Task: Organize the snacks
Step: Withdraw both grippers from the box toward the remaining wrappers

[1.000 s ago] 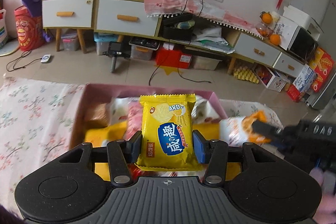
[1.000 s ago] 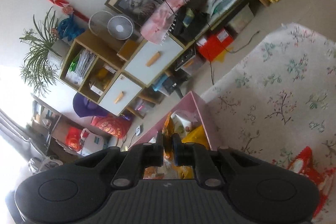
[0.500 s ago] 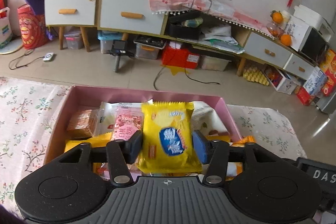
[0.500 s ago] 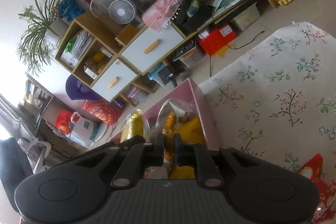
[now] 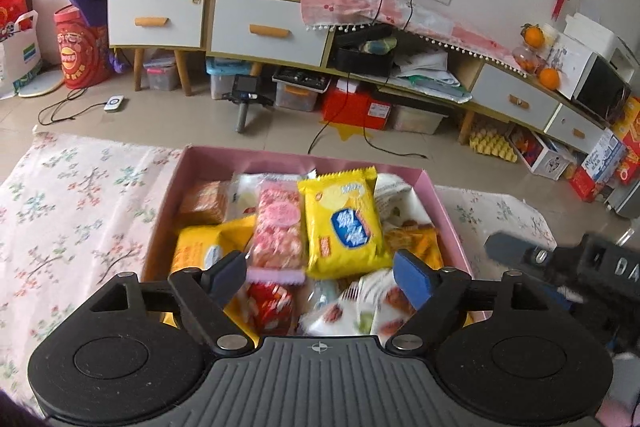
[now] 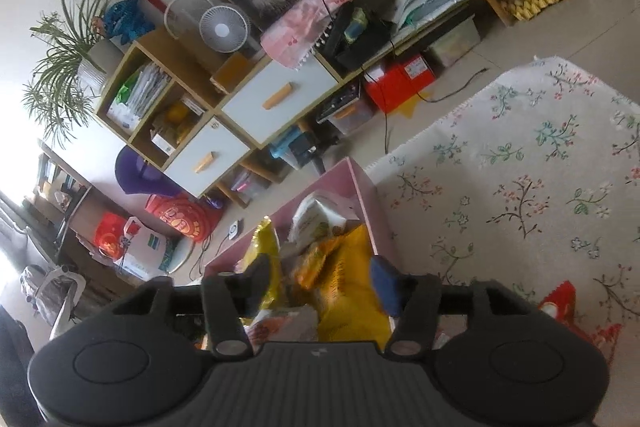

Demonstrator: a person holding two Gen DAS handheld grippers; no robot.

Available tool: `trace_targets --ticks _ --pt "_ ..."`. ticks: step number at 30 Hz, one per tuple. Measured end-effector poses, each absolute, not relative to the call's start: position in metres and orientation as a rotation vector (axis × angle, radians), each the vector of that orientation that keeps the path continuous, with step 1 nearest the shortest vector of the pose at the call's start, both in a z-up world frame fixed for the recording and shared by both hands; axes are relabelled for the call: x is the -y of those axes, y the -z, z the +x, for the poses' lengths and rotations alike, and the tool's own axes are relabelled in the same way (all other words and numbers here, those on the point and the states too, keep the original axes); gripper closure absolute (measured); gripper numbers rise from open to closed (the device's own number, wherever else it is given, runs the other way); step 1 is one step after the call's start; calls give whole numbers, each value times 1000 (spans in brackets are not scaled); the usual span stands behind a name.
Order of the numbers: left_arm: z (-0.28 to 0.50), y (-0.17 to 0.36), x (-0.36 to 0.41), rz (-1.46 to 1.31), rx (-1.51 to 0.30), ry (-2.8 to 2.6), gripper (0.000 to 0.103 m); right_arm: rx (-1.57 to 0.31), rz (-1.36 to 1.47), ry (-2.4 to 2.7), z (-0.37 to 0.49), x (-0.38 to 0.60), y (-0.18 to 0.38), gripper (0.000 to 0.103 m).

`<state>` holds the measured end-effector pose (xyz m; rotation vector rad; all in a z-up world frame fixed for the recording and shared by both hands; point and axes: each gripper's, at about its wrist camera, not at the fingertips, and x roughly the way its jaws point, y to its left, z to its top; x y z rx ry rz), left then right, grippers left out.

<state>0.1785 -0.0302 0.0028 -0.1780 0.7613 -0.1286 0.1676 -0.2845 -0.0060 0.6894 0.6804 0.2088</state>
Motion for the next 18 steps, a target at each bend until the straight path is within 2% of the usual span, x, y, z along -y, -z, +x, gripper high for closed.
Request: trace_targets --ticks 7,18 --pt "146 -6 15 -163 -773 132 17 -669 650 -225 148 279 -10 45" --pt "99 2 -2 -140 -775 141 6 -660 415 -257 109 270 -23 17"
